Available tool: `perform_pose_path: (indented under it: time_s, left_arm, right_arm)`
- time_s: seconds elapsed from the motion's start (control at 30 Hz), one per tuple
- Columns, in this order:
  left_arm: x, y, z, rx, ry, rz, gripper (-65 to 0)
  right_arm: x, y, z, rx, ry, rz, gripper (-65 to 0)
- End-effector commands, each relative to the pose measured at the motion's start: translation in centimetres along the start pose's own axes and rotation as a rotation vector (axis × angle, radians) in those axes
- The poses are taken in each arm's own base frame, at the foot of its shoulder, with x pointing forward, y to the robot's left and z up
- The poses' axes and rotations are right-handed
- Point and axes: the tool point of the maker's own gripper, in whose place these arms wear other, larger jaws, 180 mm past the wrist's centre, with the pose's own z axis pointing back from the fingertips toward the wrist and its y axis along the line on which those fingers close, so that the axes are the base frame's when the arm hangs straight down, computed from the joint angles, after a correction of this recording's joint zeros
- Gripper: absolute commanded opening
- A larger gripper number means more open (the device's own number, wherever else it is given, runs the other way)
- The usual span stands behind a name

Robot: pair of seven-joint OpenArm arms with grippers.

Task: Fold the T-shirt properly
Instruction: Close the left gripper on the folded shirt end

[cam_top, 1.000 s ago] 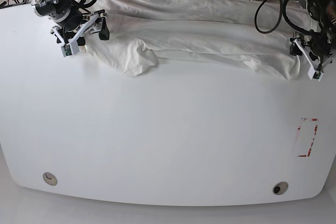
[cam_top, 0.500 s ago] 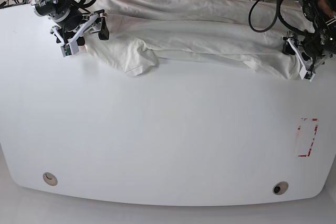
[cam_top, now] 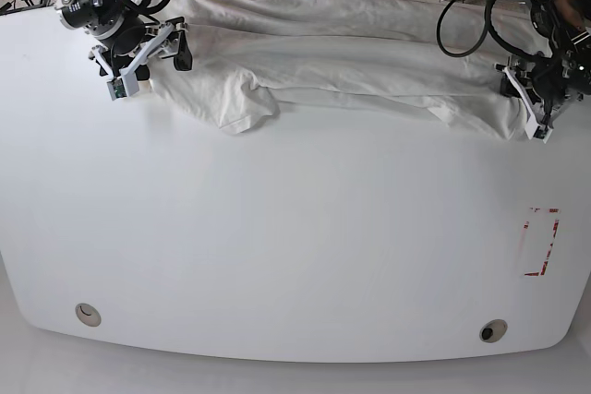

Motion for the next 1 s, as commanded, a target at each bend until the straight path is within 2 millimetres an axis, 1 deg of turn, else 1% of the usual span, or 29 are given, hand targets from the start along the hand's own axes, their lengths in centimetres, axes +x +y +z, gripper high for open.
perform_pose_path:
  time_s: [0.0, 0.03, 0.07, 0.2, 0.37, 0.97]
  left_arm:
    - [1.1, 0.7, 0.7, 0.019, -0.036, -0.01, -54.4]
    - [1.1, 0.8, 0.6, 0.019, -0.036, -0.007, -61.1]
    - [1.0, 0.8, 0.6, 0.02, -0.033, -0.007, -65.0]
    - [0.7, 0.8, 0.4, 0.014, -0.027, 0.002, -65.0]
    - [0.3, 1.7, 0.8, 0.033, -0.034, 0.041, -65.0]
    - [0.5, 1.9, 1.1, 0.037, -0.046, 0.042, -65.0]
  right_arm:
    - [0.9, 0.0, 0.4, 0.001, -0.037, 0.018, -17.0]
    - [0.9, 0.0, 0.4, 0.001, -0.037, 0.018, -17.0]
    - [0.9, -0.1, 0.4, -0.001, -0.036, 0.018, -17.0]
    - [0.9, -0.1, 0.4, -0.001, -0.036, 0.018, -17.0]
    - [0.9, -0.1, 0.4, -0.001, -0.036, 0.018, -17.0]
    - [0.9, -0.1, 0.4, 0.0, -0.035, 0.017, -17.0]
